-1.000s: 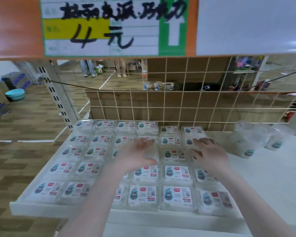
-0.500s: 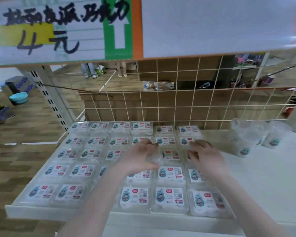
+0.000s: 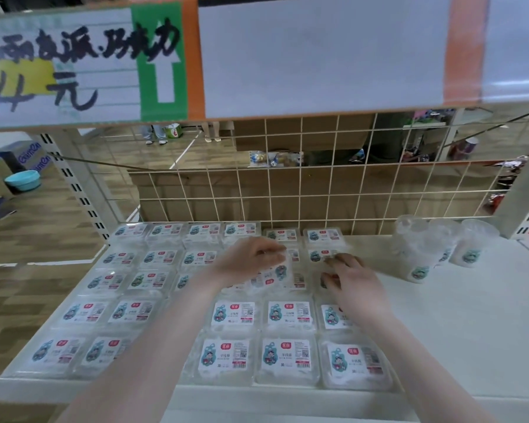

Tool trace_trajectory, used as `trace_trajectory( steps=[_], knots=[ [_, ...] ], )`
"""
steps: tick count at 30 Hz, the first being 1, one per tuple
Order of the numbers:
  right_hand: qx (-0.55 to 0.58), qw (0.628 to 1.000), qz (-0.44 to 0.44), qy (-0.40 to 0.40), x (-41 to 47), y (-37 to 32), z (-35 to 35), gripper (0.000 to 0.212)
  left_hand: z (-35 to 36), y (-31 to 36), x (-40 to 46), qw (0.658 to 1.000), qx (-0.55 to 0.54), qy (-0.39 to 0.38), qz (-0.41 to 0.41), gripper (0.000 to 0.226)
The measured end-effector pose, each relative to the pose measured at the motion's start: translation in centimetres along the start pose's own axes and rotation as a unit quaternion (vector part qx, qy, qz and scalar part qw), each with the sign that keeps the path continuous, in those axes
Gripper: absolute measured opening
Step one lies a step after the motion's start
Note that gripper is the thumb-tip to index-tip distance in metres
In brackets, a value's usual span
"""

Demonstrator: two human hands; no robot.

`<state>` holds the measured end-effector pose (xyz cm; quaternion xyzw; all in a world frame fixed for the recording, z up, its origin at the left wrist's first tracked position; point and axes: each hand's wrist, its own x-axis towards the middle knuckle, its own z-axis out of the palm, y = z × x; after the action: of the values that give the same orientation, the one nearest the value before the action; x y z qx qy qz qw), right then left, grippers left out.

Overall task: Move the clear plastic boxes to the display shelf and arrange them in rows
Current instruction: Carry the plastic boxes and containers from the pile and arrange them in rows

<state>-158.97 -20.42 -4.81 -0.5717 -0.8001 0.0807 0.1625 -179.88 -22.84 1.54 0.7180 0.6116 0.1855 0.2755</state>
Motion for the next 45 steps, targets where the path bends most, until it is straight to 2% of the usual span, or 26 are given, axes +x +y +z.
trace_trajectory(
  steps=[4,8,11,18,24,27,29,34,39,45],
  knots=[
    [0.000,1.000,-0.003,0.008,0.0,0.1,0.2,0.040,0.3,-0.1,0.7,0.997,0.071,0.035,0.013,0.039],
    [-0.003,1.000,-0.003,0.014,0.0,0.1,0.2,0.040,0.9,-0.6,0.3,0.997,0.074,-0.010,-0.023,0.064],
    [-0.006,1.000,-0.004,0.015,0.0,0.1,0.1,0.041,1.1,-0.8,0.0,0.995,0.087,-0.023,-0.050,0.072],
    [-0.001,1.000,0.001,0.020,0.0,0.2,0.2,0.040,1.0,-0.5,0.1,0.986,0.157,-0.011,-0.051,0.055],
    [0.003,1.000,0.003,0.021,0.0,0.2,0.3,0.039,1.6,0.2,0.1,0.983,0.164,0.034,-0.078,0.046],
    [0.002,1.000,0.002,0.025,0.0,0.2,0.4,0.039,1.7,0.5,-0.1,0.981,0.167,0.029,-0.091,0.048],
    [0.008,1.000,0.002,0.027,0.1,0.2,0.4,0.039,1.1,0.6,-0.4,0.980,0.177,-0.013,-0.088,0.052],
    [0.008,1.000,0.003,0.023,0.0,0.3,0.4,0.040,-0.5,-0.3,-1.2,0.978,0.182,-0.101,-0.019,0.063],
    [0.006,1.000,0.002,0.011,-0.1,0.2,0.1,0.041,-0.7,-0.4,-1.8,0.965,0.238,-0.110,-0.006,0.068],
    [0.014,1.000,0.002,0.020,-0.1,0.1,0.2,0.038,-0.7,0.5,-3.4,0.933,0.344,-0.096,-0.052,0.076]
  ],
)
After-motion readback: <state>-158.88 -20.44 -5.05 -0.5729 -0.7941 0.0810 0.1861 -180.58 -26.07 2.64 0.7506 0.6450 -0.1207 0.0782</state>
